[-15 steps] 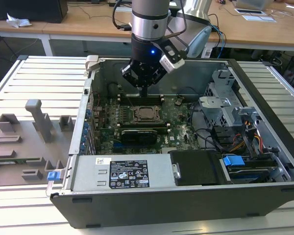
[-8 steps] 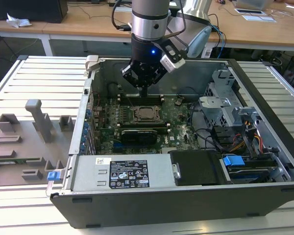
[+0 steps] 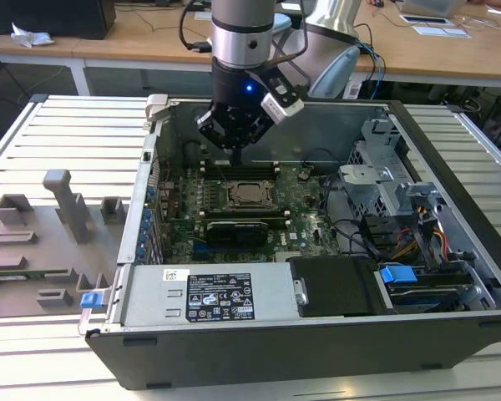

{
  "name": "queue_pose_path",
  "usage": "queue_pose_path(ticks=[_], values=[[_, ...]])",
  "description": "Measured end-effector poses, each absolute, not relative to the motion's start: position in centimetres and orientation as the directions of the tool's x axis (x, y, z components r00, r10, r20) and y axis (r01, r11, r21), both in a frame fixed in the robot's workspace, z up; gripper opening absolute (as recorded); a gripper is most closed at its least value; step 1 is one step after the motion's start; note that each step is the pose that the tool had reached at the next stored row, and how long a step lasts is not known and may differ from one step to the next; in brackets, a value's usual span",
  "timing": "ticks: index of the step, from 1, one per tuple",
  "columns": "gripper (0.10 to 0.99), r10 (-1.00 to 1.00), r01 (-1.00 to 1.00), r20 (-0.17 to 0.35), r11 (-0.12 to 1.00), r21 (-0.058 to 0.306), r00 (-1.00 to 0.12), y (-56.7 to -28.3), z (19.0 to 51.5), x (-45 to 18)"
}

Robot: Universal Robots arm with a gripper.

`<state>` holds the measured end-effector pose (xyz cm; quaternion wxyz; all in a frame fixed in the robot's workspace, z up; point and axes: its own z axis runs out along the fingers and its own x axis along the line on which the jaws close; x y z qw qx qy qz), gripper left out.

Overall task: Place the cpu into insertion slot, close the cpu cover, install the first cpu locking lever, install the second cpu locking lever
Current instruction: 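Install the first cpu locking lever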

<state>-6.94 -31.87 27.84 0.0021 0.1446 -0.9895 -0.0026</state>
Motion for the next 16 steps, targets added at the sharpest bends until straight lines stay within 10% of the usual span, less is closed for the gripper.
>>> queue_pose_path(ticks=[16], values=[[0.106, -0.248, -0.248, 0.003, 0.969, 0.006, -0.969, -31.6, 27.8, -10.1]])
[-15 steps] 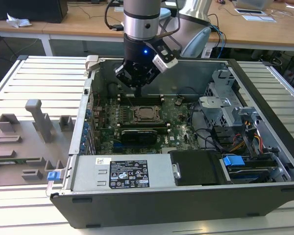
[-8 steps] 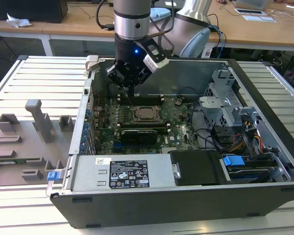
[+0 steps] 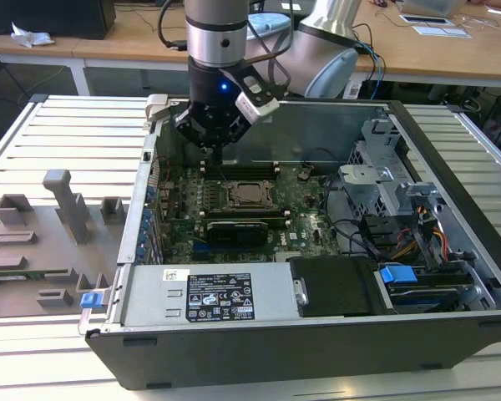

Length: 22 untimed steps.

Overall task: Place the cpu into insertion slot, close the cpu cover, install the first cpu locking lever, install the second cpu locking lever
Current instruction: 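Install the first cpu locking lever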

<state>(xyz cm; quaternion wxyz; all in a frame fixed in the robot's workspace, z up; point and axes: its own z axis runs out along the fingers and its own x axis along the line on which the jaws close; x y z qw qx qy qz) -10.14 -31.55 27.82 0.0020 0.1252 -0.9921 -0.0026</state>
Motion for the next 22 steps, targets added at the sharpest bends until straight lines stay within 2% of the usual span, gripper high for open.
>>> queue_pose_path(ticks=[10, 18, 20, 22], values=[[0.106, -0.213, -0.213, 0.003, 0.977, 0.007, -0.977, -31.0, 27.6, -11.3], [0.106, -0.065, -0.065, 0.003, 0.998, 0.007, -0.998, -31.0, 27.2, -11.3], [0.106, -0.05, -0.05, 0.003, 0.999, 0.017, -0.999, -31.0, 27.2, -11.4], [0.106, -0.042, -0.042, 0.001, 0.998, 0.048, -0.999, -31.0, 27.2, -11.5]])
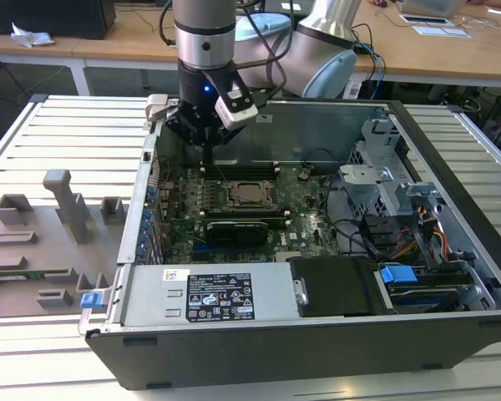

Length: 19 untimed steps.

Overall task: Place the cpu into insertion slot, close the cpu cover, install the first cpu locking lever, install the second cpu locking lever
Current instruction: 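Install the first cpu locking lever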

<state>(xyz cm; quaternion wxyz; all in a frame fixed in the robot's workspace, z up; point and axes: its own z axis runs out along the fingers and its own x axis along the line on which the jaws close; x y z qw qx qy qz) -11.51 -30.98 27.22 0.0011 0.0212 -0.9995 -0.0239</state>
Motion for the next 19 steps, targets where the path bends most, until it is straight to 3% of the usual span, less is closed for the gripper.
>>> queue_pose_path(ticks=[19], values=[[0.106, -0.042, -0.041, 0.003, 0.997, 0.059, -0.999, -29.3, 26.3, -10.4]])
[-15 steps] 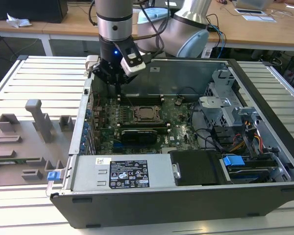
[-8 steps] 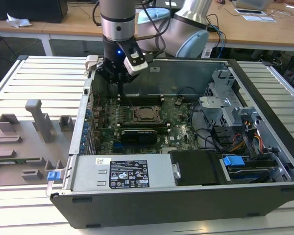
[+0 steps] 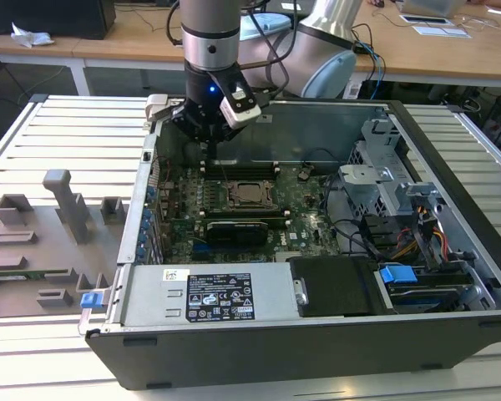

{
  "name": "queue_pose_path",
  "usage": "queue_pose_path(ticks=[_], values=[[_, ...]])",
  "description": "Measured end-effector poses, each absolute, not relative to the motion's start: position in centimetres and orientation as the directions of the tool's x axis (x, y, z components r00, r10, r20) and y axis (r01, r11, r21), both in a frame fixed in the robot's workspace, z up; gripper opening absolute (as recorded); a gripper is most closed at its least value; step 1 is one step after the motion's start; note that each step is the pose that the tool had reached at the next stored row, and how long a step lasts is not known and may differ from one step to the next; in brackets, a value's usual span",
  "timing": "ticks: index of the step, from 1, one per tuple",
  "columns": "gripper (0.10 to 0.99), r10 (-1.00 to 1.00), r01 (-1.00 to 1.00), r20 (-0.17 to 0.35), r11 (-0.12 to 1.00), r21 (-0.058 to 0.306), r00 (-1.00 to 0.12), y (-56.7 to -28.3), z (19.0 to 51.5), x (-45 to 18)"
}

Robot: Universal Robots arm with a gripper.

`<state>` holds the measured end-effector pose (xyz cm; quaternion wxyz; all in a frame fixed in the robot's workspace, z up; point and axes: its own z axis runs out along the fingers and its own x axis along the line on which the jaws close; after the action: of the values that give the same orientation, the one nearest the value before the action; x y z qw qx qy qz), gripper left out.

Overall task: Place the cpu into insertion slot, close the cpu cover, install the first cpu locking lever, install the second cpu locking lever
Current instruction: 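Install the first cpu locking lever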

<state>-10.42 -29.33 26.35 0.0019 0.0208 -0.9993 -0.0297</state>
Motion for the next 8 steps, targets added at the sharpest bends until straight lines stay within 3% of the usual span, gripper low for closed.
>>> queue_pose_path(ticks=[8], values=[[0.106, -0.041, -0.041, 0.004, 0.997, 0.059, -0.999, -29.3, 26.3, -8.6]])
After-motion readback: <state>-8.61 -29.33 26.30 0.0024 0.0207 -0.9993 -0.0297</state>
